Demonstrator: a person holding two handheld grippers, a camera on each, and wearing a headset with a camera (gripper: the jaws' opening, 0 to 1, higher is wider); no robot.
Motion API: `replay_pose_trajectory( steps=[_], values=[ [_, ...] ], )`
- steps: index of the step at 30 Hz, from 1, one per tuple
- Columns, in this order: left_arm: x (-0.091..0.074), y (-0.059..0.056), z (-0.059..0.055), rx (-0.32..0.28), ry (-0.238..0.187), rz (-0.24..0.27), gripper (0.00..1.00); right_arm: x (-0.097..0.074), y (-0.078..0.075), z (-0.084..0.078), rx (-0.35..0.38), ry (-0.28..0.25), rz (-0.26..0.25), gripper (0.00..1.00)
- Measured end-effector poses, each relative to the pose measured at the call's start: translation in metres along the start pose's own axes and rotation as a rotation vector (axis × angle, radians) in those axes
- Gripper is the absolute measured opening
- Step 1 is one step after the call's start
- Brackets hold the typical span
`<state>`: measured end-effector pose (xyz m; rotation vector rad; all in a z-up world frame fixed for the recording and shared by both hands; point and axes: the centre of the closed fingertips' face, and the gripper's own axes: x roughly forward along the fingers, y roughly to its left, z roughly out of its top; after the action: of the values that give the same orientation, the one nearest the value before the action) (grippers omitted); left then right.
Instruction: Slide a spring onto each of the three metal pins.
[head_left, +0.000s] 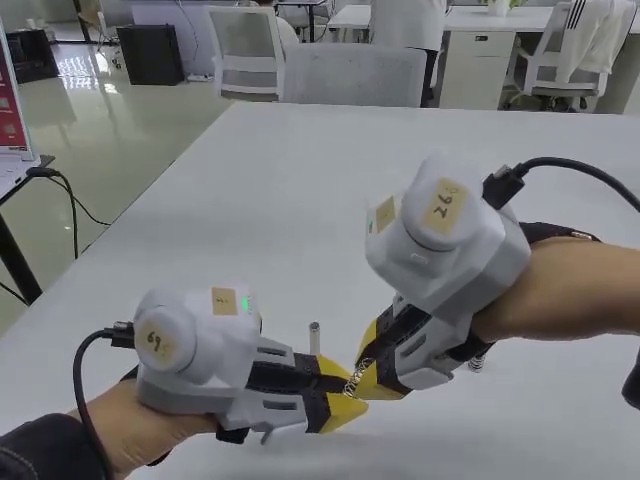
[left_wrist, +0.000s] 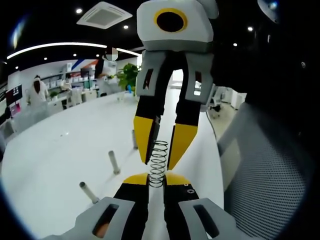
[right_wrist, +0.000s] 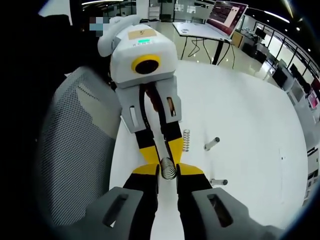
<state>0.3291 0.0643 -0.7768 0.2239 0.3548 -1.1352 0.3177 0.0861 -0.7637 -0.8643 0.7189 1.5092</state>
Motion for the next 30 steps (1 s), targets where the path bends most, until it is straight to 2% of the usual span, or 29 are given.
replay_pose_trajectory(
  steps=[17,30],
  values=[
    [-0.0019,-0.0015,0.0067,-0.011,-0.034,-0.008,0.02,-0.0005,0.0015,0.0008,0.022,-0.008,0.011,0.09],
    [-0.0004,-0.0022,0.0076,-0.006,-0.035,-0.01,0.03,-0.002,0.0023,-0.0005,0.033,0.008,0.013,0.08]
  ],
)
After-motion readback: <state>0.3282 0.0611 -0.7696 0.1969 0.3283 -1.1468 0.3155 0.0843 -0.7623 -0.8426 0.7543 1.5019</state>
